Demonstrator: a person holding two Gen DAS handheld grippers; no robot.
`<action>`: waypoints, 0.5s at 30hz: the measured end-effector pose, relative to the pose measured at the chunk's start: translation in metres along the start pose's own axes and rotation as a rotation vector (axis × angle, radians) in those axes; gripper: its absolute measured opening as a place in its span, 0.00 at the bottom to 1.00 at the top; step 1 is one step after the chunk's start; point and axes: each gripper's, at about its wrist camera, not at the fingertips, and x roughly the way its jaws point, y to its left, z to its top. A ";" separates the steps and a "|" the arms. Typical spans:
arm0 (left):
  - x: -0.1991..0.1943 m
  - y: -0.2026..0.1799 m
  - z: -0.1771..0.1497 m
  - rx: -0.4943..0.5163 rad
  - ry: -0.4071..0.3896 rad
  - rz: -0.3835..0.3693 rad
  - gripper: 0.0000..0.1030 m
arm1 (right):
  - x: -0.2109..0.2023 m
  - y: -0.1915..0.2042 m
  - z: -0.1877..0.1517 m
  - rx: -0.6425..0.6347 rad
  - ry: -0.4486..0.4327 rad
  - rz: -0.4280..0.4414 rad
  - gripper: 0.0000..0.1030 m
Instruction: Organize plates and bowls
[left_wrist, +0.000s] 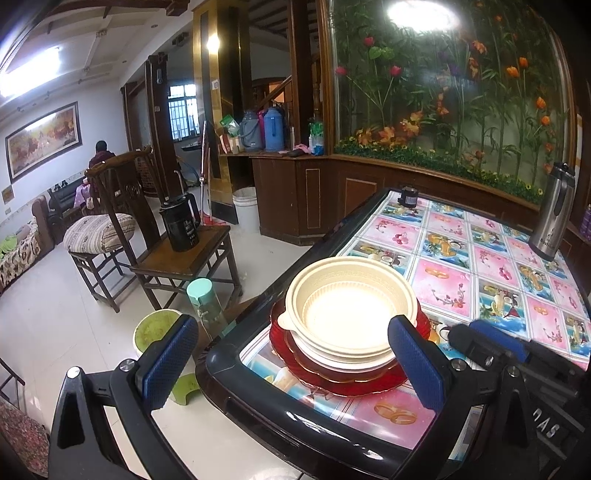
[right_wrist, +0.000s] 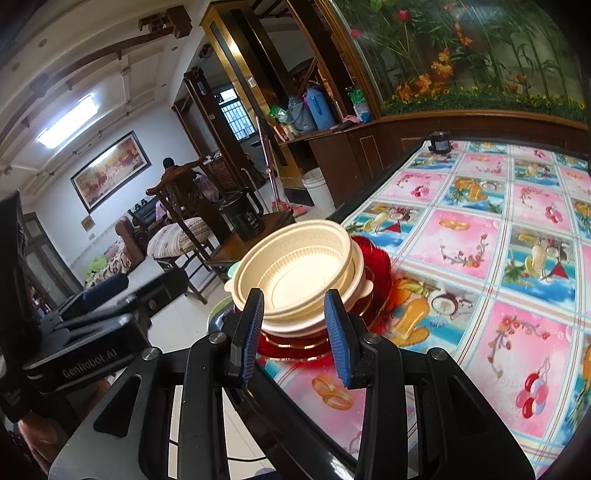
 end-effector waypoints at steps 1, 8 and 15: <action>0.000 0.000 0.000 0.000 0.003 0.000 1.00 | -0.001 0.000 0.003 -0.005 -0.007 -0.001 0.33; 0.003 0.010 0.003 -0.018 0.014 -0.001 1.00 | -0.008 0.005 0.014 -0.009 -0.043 0.016 0.33; 0.007 0.014 0.001 -0.025 0.029 -0.015 1.00 | 0.013 0.006 -0.002 0.000 0.030 0.029 0.33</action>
